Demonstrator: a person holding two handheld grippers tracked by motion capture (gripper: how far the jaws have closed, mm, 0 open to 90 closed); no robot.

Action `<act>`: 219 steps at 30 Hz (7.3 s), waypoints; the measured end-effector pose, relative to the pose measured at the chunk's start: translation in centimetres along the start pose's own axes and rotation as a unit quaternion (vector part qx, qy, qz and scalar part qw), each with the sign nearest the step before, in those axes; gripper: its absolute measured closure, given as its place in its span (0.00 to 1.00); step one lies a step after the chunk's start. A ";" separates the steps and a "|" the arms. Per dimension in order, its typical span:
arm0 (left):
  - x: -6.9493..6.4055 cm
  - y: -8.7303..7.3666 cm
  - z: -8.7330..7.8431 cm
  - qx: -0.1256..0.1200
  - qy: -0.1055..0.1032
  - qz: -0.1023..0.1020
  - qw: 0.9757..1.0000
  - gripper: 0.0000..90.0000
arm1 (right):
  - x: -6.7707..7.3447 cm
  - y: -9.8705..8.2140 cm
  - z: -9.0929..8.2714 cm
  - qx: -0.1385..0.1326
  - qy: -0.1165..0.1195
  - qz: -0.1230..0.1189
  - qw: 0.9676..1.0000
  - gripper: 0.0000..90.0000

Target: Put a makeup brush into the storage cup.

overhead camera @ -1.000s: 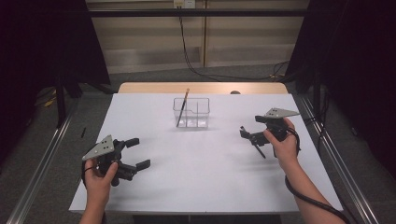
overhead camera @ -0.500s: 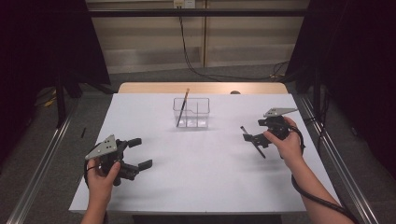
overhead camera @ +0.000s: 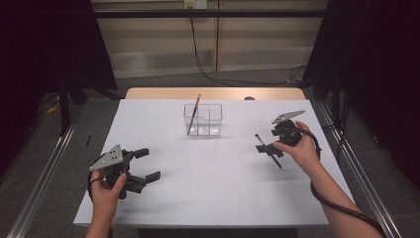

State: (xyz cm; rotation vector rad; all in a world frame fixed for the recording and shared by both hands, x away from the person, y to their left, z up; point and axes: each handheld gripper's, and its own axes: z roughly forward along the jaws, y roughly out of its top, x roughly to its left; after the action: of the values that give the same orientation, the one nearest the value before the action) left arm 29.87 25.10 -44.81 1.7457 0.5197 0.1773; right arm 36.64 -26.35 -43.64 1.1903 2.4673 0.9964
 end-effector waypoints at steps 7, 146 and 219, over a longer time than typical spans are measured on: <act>-0.1 0.1 0.0 0.000 0.001 0.001 1.000 0.02 | -0.3 -0.1 0.4 0.024 -0.021 0.006 0.999 0.03; 0.0 -0.2 0.1 0.002 0.005 -0.010 1.000 0.02 | 0.6 -3.4 -1.6 -0.069 0.036 0.080 0.994 0.95; -0.3 -0.5 1.4 0.003 -0.009 -0.025 1.000 0.02 | 7.8 -2.4 -0.2 -0.259 0.165 0.030 0.951 0.95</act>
State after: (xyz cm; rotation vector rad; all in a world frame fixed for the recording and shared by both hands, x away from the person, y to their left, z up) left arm 30.02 23.82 -45.55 1.7357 0.5516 0.1252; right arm 30.02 -21.60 -44.41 0.9832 2.1708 1.8453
